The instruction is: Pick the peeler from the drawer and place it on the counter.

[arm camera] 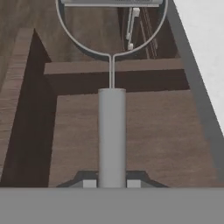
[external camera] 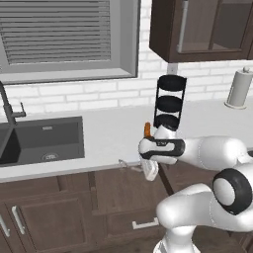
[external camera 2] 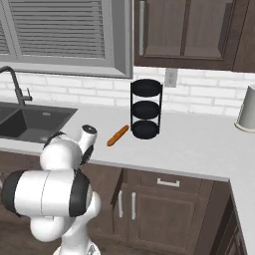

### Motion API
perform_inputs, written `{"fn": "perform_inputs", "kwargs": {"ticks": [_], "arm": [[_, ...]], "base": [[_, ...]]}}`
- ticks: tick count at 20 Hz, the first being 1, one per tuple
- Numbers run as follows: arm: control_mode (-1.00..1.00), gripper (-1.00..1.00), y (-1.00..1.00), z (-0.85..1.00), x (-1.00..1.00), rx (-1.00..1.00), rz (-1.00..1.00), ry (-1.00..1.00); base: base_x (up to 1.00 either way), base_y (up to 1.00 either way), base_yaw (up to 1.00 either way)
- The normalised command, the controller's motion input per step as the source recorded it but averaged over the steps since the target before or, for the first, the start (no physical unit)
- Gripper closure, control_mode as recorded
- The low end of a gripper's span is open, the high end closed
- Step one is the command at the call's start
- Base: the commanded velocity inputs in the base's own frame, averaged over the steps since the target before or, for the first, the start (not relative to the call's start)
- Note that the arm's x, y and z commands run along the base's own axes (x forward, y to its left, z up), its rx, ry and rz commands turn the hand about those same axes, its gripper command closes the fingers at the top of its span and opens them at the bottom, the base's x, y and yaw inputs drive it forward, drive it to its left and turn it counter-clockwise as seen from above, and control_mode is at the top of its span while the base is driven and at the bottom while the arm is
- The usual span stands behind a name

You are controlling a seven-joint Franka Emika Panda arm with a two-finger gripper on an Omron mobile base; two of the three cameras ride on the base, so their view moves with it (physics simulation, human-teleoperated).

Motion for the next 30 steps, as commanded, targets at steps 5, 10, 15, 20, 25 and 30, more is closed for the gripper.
{"fn": "perform_inputs", "kwargs": {"ticks": [5,10,15,20,25,30], "arm": [[-1.0,1.0,0.05,1.0,0.75,-0.2,0.0,0.24],[-1.0,1.0,0.17,0.68,0.83,-0.2,-0.23,0.22],[-1.0,1.0,0.0,0.04,1.0,-0.01,-0.14,0.28],[-1.0,1.0,0.1,-0.49,0.92,-0.01,-0.08,0.18],[-1.0,1.0,0.3,-0.63,1.0,-0.15,-0.17,0.07],[-1.0,-1.0,0.5,-0.51,0.81,-0.31,-0.21,0.01]], "base": [[0.0,0.0,0.0],[0.0,0.0,0.0],[0.0,0.0,0.0],[0.0,0.0,0.0],[0.0,0.0,0.0],[0.0,0.0,0.0]]}}
